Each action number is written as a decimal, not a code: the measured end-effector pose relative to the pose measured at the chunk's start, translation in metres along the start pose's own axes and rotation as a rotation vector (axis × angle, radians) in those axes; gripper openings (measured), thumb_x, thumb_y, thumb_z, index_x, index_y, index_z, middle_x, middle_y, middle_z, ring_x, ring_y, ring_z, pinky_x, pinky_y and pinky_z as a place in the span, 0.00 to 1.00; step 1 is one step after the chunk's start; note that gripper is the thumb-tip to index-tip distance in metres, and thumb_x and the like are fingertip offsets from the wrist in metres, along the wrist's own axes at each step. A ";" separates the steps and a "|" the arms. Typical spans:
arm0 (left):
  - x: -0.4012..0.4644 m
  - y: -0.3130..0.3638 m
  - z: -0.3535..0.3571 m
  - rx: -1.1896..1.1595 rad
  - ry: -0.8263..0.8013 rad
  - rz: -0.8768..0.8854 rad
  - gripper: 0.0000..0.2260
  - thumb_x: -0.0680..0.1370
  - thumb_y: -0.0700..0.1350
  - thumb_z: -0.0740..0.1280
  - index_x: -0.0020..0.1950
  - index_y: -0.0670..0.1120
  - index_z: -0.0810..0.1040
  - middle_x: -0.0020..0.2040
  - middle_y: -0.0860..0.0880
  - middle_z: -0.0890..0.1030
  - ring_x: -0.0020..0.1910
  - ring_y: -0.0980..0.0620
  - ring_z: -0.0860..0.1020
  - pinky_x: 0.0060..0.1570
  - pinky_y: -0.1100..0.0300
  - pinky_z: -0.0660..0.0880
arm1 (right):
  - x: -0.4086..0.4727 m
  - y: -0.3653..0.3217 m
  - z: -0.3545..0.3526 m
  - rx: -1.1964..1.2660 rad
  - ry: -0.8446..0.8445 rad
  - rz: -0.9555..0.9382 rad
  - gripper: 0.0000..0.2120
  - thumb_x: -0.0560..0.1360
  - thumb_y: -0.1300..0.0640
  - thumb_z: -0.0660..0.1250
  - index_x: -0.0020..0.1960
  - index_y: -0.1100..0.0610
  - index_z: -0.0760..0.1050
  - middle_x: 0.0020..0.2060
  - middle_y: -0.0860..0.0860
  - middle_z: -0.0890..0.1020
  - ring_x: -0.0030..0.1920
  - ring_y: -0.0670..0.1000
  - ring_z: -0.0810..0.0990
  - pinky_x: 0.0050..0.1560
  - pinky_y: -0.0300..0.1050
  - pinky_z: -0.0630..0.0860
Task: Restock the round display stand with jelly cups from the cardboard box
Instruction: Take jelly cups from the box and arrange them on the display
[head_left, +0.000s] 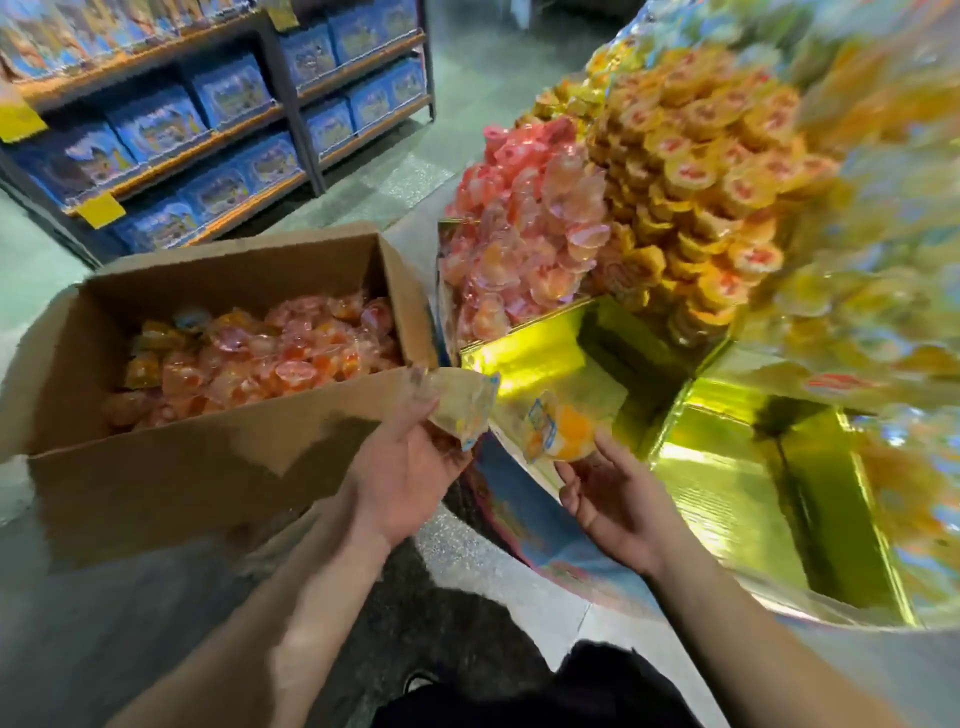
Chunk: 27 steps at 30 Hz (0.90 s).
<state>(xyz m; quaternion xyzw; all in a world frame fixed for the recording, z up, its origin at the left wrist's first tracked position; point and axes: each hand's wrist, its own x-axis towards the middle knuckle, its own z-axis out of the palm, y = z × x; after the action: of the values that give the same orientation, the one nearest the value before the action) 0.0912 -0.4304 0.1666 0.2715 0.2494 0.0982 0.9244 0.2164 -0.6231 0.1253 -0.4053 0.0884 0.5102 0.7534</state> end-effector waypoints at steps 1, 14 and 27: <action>0.009 -0.014 0.017 0.034 -0.029 -0.022 0.48 0.54 0.49 0.85 0.72 0.46 0.71 0.63 0.46 0.80 0.56 0.50 0.80 0.54 0.56 0.72 | -0.013 -0.012 -0.018 0.006 0.030 -0.037 0.40 0.48 0.46 0.87 0.56 0.57 0.80 0.40 0.52 0.79 0.35 0.47 0.76 0.31 0.37 0.74; 0.106 -0.303 0.266 0.720 -0.087 0.061 0.12 0.77 0.39 0.69 0.59 0.50 0.79 0.51 0.54 0.85 0.52 0.54 0.81 0.43 0.69 0.75 | -0.183 -0.200 -0.301 -0.461 0.644 -0.509 0.20 0.63 0.39 0.78 0.50 0.47 0.81 0.49 0.45 0.82 0.49 0.48 0.78 0.50 0.48 0.71; 0.236 -0.458 0.422 1.311 -0.190 0.167 0.25 0.74 0.47 0.73 0.70 0.51 0.71 0.61 0.51 0.78 0.54 0.51 0.79 0.49 0.59 0.76 | -0.197 -0.372 -0.450 -0.912 0.959 -0.579 0.13 0.74 0.53 0.73 0.56 0.50 0.75 0.45 0.47 0.79 0.46 0.49 0.77 0.42 0.36 0.68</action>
<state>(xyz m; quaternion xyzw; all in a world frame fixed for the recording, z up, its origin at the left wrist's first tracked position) 0.5317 -0.9290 0.1255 0.8032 0.1530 -0.0267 0.5751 0.5637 -1.1321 0.1321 -0.8657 0.0767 0.0423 0.4928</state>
